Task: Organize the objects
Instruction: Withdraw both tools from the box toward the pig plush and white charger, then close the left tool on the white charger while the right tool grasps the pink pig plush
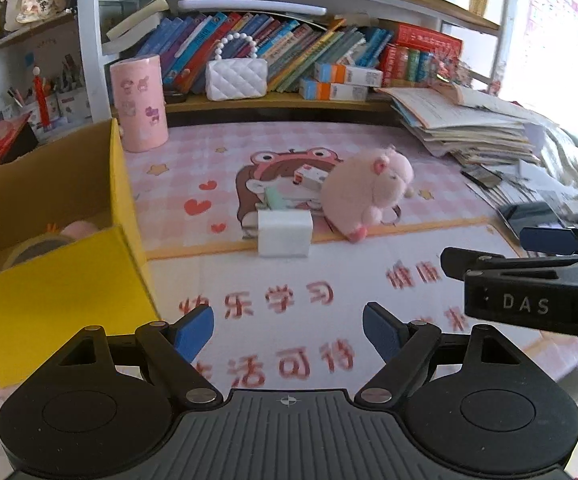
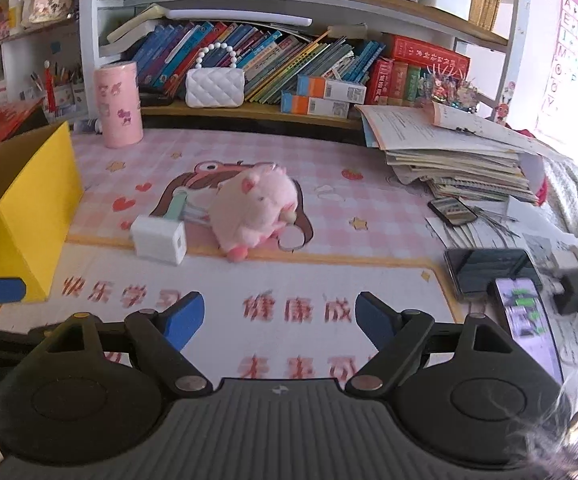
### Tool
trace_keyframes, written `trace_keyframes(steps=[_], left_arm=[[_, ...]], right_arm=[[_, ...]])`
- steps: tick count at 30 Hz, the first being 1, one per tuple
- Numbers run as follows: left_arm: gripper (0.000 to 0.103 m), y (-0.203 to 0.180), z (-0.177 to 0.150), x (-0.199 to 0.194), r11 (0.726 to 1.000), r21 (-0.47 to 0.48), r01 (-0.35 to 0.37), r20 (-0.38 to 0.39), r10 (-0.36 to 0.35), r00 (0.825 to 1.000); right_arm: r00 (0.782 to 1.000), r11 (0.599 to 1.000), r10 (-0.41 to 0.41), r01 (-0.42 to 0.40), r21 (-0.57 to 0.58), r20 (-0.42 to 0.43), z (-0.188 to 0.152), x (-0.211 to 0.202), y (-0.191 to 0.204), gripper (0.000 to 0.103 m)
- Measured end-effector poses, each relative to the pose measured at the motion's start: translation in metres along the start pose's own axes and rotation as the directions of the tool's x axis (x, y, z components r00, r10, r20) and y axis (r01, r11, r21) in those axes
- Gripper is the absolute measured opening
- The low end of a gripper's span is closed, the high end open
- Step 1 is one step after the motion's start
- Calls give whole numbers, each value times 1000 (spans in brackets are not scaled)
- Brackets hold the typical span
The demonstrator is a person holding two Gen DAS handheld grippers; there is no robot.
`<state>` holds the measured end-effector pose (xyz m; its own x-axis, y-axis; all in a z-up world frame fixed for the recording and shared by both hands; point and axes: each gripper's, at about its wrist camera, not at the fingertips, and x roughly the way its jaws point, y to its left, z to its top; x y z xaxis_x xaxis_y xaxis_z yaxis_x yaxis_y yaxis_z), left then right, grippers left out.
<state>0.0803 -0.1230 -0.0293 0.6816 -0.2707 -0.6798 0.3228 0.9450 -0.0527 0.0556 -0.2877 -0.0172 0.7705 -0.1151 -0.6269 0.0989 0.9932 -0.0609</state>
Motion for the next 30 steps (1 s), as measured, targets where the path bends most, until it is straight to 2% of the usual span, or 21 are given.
trace_keyframes(steps=[11,19,30], left_arm=[[80,-3,31,63,992,-55,-114,-24,113,993],[80,-12,43,103,990,-30,-141,-54,139,989],[79,-14,51,138,984,23,-176,-77,177,981]], right_arm=[[992,990,125,-123,-69,31,41,64,-20,82],[977,972,214,-214,-95,-11,63,111,-23,89],[959,950,277,-283,-129,-65,72,149,-18,86]])
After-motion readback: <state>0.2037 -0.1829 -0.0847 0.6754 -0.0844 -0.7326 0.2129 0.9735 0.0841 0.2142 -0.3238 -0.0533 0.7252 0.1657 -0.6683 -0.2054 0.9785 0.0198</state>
